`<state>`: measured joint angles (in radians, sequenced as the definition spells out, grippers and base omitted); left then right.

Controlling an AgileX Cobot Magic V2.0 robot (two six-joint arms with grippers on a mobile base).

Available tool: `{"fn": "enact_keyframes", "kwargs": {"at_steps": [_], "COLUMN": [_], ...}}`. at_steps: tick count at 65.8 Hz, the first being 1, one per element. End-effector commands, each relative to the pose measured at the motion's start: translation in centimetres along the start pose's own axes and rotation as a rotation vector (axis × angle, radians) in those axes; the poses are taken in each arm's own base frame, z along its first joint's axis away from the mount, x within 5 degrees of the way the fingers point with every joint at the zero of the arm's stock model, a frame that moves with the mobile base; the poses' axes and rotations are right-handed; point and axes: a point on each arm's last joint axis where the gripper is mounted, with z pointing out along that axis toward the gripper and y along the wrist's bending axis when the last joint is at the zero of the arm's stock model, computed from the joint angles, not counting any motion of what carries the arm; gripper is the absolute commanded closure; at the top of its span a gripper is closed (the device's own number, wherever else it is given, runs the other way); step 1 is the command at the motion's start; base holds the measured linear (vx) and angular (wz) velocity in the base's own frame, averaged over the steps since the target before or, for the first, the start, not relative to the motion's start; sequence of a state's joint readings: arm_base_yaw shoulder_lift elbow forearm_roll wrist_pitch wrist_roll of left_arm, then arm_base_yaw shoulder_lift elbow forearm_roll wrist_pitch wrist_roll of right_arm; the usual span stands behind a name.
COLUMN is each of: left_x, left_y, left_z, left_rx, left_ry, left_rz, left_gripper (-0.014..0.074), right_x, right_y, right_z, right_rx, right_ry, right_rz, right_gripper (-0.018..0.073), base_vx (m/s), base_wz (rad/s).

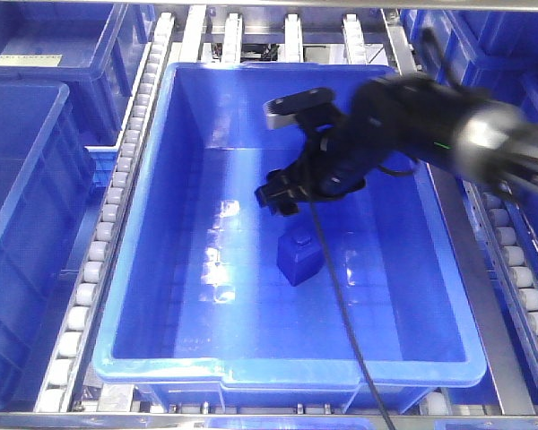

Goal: Pour parts from conveyor to right shelf

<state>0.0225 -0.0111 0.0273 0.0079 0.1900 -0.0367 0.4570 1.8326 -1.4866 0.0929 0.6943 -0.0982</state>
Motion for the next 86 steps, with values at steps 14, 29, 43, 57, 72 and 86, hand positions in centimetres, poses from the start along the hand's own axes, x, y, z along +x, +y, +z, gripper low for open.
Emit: {"fn": "enact_keyframes", "kwargs": {"at_steps": [14,29,43,57,72,86], "left_x": [-1.3,-1.3,-1.3,-1.3,-1.3,-1.3], "left_y": [0.0,0.0,0.0,0.0,0.0,0.0], "left_z": [-0.3,-0.3,-0.3,-0.3,-0.3,-0.3], "left_rx": [0.003,0.003,0.003,0.003,0.003,0.003], "left_ry": [-0.103,-0.103,-0.103,-0.103,-0.103,-0.103], "left_rz": [-0.017,-0.017,-0.017,-0.017,-0.017,-0.017], "left_gripper": [0.0603,0.0603,0.0603,0.0603,0.0603,0.0603], "right_x": [3.7,9.5,15.0,19.4,22.1,24.8], "right_y": [0.3,0.7,0.2,0.3,0.5,0.2], "right_z": [-9.6,-15.0,-18.8,-19.7,-19.9,-19.7], "right_rx": [0.057,0.074,0.123,0.14,0.144,0.188], "right_ry": [-0.386,-0.573,-0.77,-0.813,-0.853,-0.886], "right_rz": [-0.043,-0.051,-0.028,-0.016,-0.022,0.01], "right_gripper": [0.05,0.0568,0.0568,0.0568,0.0568,0.0568], "base_vx": [0.0,0.0,0.0,0.0,0.0,0.0], "base_wz": [0.0,0.0,0.0,0.0,0.0,0.0]}}
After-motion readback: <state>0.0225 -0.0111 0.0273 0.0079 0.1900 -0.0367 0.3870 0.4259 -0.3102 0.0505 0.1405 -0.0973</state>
